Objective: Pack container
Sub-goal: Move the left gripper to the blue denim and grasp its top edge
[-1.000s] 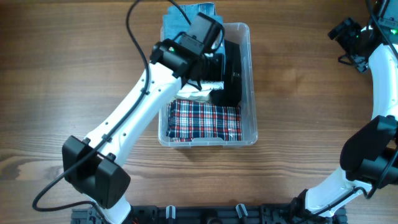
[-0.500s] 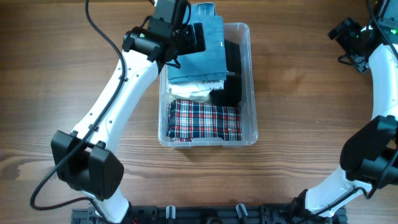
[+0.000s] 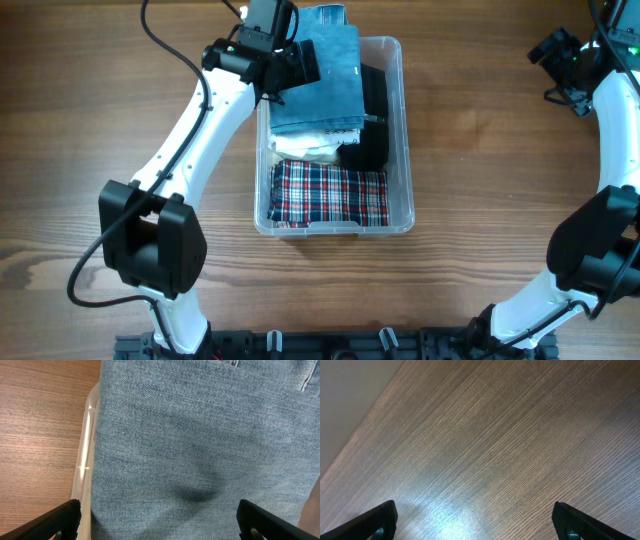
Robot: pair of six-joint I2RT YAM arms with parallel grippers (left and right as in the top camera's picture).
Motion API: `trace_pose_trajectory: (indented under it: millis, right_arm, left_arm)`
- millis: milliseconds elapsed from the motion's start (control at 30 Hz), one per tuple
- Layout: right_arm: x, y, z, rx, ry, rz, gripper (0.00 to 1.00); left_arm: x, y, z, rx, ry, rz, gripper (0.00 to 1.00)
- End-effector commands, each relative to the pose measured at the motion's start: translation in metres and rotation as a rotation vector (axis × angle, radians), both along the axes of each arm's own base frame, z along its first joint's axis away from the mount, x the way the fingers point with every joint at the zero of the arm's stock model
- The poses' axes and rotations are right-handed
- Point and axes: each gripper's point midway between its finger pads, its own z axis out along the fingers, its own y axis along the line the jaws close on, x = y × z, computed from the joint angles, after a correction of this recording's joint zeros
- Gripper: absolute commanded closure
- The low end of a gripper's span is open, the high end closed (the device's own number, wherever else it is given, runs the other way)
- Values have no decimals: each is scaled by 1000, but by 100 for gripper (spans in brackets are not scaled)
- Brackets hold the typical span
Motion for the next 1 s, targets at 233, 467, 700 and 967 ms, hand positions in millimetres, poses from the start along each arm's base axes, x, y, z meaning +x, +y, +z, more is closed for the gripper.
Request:
trace_pose_trajectory:
  millis: [233, 467, 700, 967]
  right_arm:
    - [2, 3, -3, 13, 1, -5, 0]
    - [2, 3, -3, 13, 1, -5, 0]
    - [2, 3, -3, 13, 1, -5, 0]
    - [2, 3, -3, 13, 1, -5, 0]
  left_arm:
    - [3, -1, -14, -6, 29, 10, 0]
    - [0, -11, -30, -41, 74, -22, 0]
    - [1, -22, -39, -83, 96, -52, 0]
    - [0, -26, -37, -101, 94, -69, 51]
